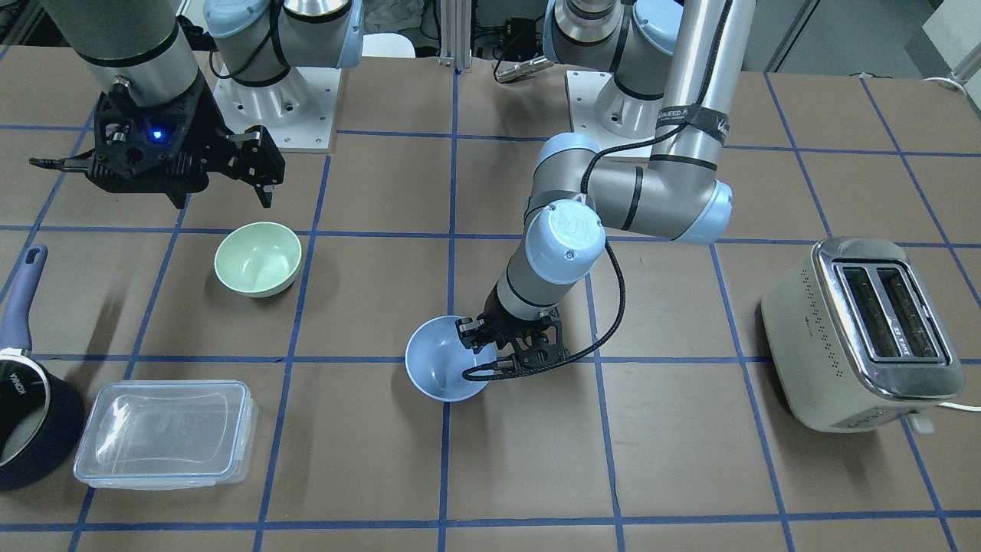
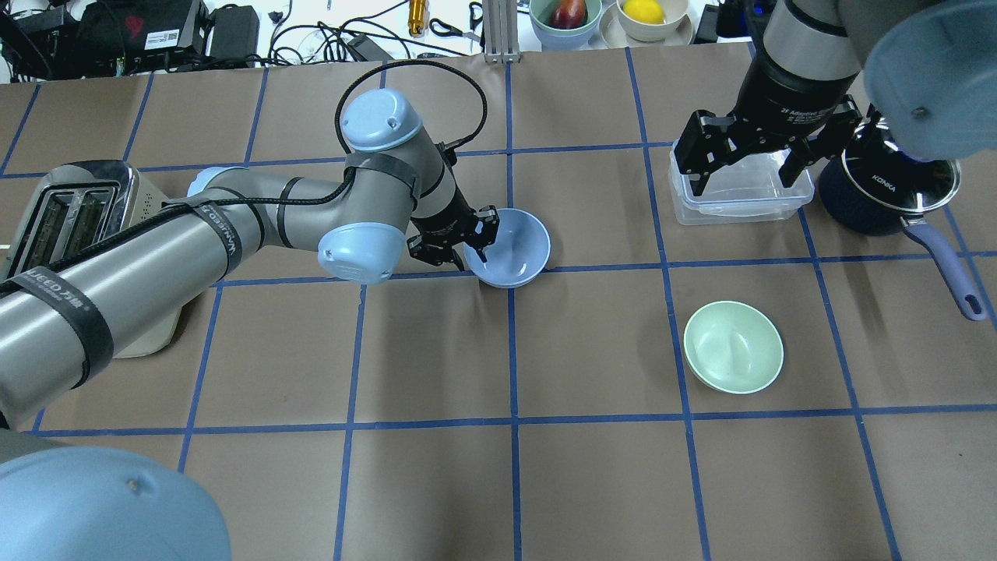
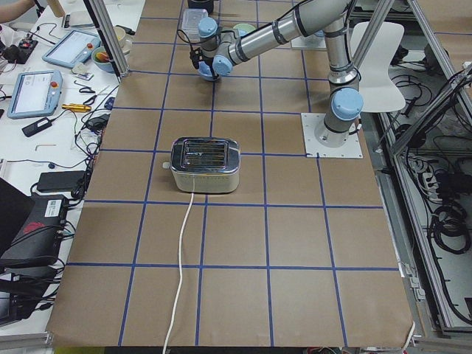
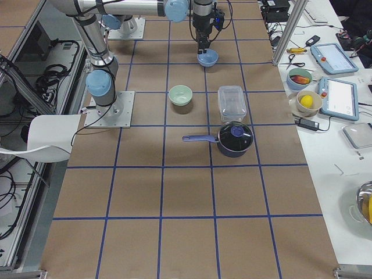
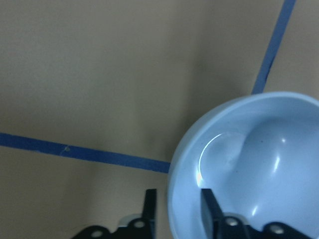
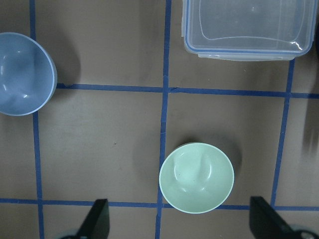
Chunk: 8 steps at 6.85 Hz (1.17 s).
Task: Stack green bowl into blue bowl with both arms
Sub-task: 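Slide the light blue bowl toward the table center with the left gripper, then release the blue bowl with the left gripper while the right gripper descends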
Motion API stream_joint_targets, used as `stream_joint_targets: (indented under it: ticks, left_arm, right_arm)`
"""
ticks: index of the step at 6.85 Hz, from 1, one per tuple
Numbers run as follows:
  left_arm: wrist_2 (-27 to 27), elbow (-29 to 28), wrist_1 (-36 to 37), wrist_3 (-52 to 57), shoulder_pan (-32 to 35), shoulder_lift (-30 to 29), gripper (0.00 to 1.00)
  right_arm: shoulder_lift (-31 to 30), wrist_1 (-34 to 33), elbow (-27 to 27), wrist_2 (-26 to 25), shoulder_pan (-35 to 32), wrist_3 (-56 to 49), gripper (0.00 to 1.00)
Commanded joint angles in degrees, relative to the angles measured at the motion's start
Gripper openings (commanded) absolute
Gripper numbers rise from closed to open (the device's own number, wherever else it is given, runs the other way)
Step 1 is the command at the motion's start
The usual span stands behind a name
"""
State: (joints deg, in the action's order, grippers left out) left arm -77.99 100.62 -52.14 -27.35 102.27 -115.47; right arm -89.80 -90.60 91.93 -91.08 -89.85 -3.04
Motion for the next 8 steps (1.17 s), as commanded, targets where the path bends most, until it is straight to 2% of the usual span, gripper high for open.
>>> stream_joint_targets:
  ticks: [1,2,3,4,5,6,7,8]
  left_arm:
    - [-4.1,-0.3,-3.7,13.8,-5.0,4.5,1.0]
    - [-3.2,-1.3,-7.2,16.7,-9.8,8.0,1.0]
    - [-3.7,-3.7,-15.8,20.2,-12.9,11.6,1.0]
    - [-6.9,-8.7,-27.4,25.5,-15.1,14.4,1.0]
    - [-12.1,-15.0,-38.7,31.3,-18.2,16.6,1.0]
    - [-12.1,-19.4,-45.9,33.3,-20.2,19.1,1.0]
    - [-12.5,-19.1,-47.8,34.0,-19.7,22.9,1.0]
    - [-12.1,-17.9,-47.1,33.3,-19.8,25.8,1.0]
  right_arm:
    - [0.4,-1.6,7.8,0.5,0.1,-0.1,1.0]
    - [0.5,-6.2,14.8,0.0,0.2,-0.2,1.0]
    - [0.6,-13.7,22.6,0.0,0.2,0.1,1.0]
    - [1.1,-21.4,29.4,0.0,0.2,-0.1,1.0]
    - [1.6,-26.2,33.1,0.1,0.1,-0.1,1.0]
    - [3.8,-31.0,34.3,0.1,-0.1,-0.2,0.95]
    - [5.8,-33.5,34.5,0.0,-0.4,-0.3,0.88]
    - [6.1,-33.5,34.6,0.0,-0.4,-0.2,0.58]
